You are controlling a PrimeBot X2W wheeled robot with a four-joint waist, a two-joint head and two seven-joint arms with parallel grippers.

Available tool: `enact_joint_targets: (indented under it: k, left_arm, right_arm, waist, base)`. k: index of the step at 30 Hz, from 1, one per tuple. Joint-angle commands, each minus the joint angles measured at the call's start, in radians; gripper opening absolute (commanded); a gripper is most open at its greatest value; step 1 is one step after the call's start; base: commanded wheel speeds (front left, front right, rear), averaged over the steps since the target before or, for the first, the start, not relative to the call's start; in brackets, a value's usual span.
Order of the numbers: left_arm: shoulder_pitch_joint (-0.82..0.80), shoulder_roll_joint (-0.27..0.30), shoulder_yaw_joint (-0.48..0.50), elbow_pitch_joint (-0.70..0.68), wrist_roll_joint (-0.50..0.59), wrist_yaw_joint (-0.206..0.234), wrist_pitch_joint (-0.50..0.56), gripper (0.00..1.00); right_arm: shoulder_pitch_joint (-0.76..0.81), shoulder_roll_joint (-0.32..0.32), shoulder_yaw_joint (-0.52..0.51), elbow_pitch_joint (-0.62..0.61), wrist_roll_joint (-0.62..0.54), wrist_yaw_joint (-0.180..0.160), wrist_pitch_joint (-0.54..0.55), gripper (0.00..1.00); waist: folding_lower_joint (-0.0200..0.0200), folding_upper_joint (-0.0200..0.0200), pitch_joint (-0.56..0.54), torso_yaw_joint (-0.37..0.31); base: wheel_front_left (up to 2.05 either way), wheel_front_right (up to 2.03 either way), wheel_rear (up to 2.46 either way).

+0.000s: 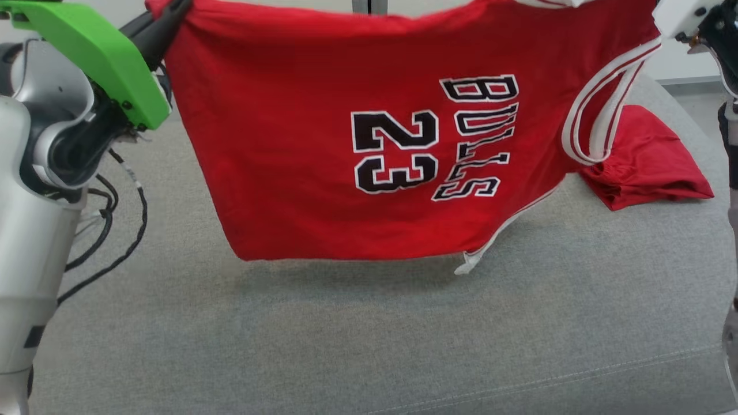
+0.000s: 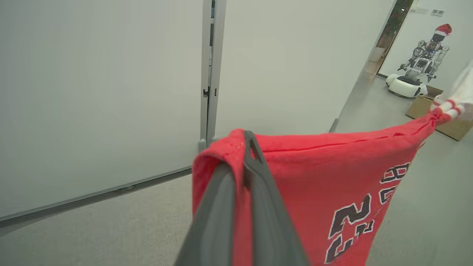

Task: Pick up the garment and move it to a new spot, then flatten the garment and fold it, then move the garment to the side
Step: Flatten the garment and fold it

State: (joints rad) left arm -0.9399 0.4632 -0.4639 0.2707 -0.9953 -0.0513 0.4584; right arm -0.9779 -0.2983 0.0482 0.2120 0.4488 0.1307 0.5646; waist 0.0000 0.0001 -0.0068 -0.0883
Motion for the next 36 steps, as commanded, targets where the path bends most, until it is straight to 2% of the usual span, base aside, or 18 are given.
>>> enact_joint_targets:
  k: [1,8,10,14,15,18,23,27,32,36]
  left_arm:
    - [-0.035,0.008,0.003,0.014,0.009,0.011,-0.001,0.00]
    - [-0.190,-0.009,0.022,0.143,0.103,0.041,-0.105,0.00]
    - [-0.307,-0.023,0.035,0.229,0.175,0.058,-0.226,0.00]
    - [-0.430,-0.021,0.062,0.310,0.252,0.076,-0.408,0.00]
    - [-0.488,-0.016,0.076,0.348,0.287,0.084,-0.503,0.00]
    - [-0.547,-0.009,0.090,0.413,0.316,0.086,-0.602,0.00]
    - [-0.633,0.001,0.093,0.515,0.336,0.084,-0.645,0.00]
    - [-0.673,0.000,0.102,0.569,0.347,0.093,-0.682,0.00]
    - [-0.719,-0.009,0.111,0.577,0.368,0.082,-0.718,0.00]
    - [-0.730,-0.010,0.141,0.571,0.384,0.091,-0.724,0.00]
  right_arm:
    - [-0.027,0.013,-0.001,0.018,-0.007,0.000,0.000,0.00]
    - [-0.207,0.086,-0.020,0.179,-0.091,0.000,-0.083,0.00]
    - [-0.338,0.132,-0.039,0.291,-0.180,0.000,-0.180,0.00]
    - [-0.483,0.180,-0.076,0.396,-0.284,-0.001,-0.344,0.00]
    - [-0.546,0.204,-0.119,0.446,-0.331,-0.001,-0.441,0.00]
    - [-0.614,0.230,-0.184,0.520,-0.407,-0.001,-0.576,0.00]
    - [-0.705,0.239,-0.267,0.652,-0.496,-0.002,-0.682,0.00]
    - [-0.755,0.242,-0.278,0.761,-0.499,-0.002,-0.740,0.00]
    - [-0.811,0.240,-0.304,0.840,-0.521,-0.002,-0.799,0.00]
    - [-0.827,0.241,-0.321,0.877,-0.531,-0.002,-0.824,0.00]
  waist:
    - [0.0000,-0.0001,0.031,-0.013]
    - [0.0000,-0.0001,0.169,-0.037]
    - [0.0000,-0.0001,0.268,-0.059]
    - [0.0000,-0.0001,0.345,-0.094]
    - [0.0000,-0.0001,0.370,-0.112]
    - [0.0000,-0.0001,0.396,-0.135]
    - [0.0000,-0.0001,0.438,-0.159]
    - [0.0000,-0.0001,0.472,-0.164]
    - [0.0000,-0.0001,0.516,-0.153]
    - [0.0000,-0.0001,0.535,-0.134]
  base:
    - [0.00,0.00,0.00]
    - [0.00,0.00,0.00]
    - [0.00,0.00,0.00]
    - [0.00,0.00,0.00]
    - [0.00,0.00,0.00]
    - [0.00,0.00,0.00]
    - [0.00,0.00,0.00]
    - [0.00,0.00,0.00]
    - [0.00,0.00,0.00]
    - [0.00,0.00,0.00]
